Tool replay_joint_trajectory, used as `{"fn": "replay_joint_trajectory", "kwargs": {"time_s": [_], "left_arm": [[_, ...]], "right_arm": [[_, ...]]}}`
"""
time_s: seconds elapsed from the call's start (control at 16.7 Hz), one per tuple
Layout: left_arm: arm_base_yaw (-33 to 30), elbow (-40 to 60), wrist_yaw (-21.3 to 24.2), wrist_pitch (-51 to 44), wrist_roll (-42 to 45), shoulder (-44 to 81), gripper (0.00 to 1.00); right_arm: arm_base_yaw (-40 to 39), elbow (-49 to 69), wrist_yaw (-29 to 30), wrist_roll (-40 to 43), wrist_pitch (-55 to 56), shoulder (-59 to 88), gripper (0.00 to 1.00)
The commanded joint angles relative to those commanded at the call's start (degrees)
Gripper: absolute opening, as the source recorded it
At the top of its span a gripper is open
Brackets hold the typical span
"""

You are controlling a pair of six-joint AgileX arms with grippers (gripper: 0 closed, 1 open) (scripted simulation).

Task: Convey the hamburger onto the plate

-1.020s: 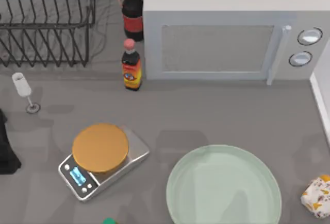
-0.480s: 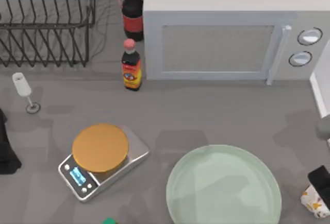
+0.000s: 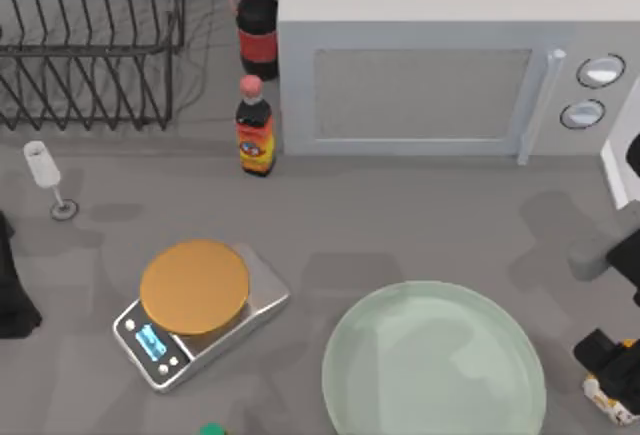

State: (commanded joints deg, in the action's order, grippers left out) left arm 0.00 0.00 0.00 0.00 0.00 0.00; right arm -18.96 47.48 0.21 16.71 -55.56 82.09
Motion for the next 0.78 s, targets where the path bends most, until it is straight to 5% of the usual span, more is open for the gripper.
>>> {"fn": "replay_joint_trajectory", "kwargs": {"time_s": [0.36, 0.78], "left_arm": [[0.00, 0.00, 0.00, 0.00, 0.00, 0.00, 1.00], [0.00, 0.00, 0.00, 0.00, 0.00, 0.00, 1.00]], "right_arm": [[0.13, -1.49, -0.01, 0.01, 2.34, 1.05, 1.00], [-0.06, -9.81, -0.01, -0.23, 19.95, 9.78, 1.00]]}}
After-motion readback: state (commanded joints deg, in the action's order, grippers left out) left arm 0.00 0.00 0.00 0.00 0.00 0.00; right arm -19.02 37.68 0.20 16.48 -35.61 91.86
